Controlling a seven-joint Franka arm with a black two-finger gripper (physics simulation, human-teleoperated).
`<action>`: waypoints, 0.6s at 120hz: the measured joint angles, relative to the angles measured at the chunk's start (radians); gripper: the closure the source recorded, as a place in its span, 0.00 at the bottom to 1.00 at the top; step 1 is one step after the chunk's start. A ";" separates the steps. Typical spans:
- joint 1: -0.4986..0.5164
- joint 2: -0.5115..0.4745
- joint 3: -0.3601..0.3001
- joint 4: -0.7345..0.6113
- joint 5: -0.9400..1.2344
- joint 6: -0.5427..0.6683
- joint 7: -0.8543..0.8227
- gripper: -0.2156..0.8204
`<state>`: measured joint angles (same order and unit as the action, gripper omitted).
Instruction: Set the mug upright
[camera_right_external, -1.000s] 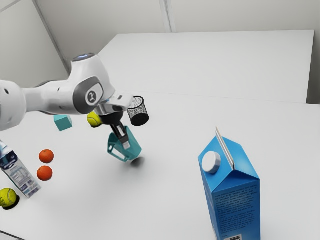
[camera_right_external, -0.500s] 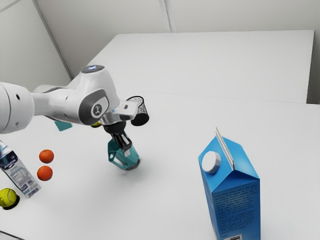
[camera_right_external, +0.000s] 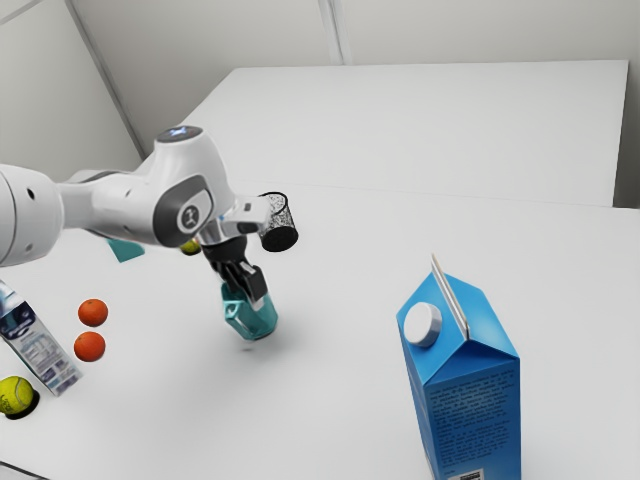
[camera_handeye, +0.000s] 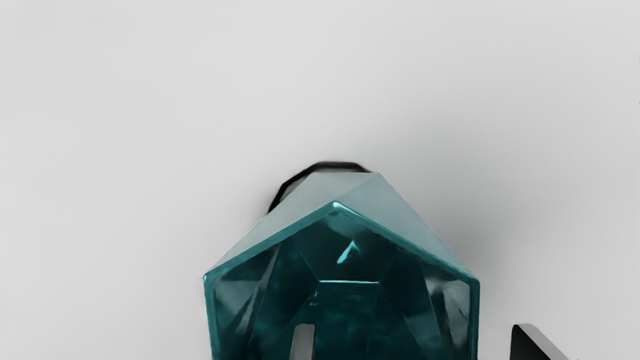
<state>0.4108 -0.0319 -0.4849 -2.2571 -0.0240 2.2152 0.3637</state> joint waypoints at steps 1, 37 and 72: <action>0.001 -0.004 -0.001 0.000 0.000 -0.001 -0.001 0.38; -0.028 -0.083 -0.021 0.086 -0.015 -0.067 -0.024 0.25; -0.051 -0.025 -0.011 0.466 -0.010 -0.347 -0.133 0.22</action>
<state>0.3597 -0.0573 -0.4963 -1.7911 -0.0338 1.8678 0.2307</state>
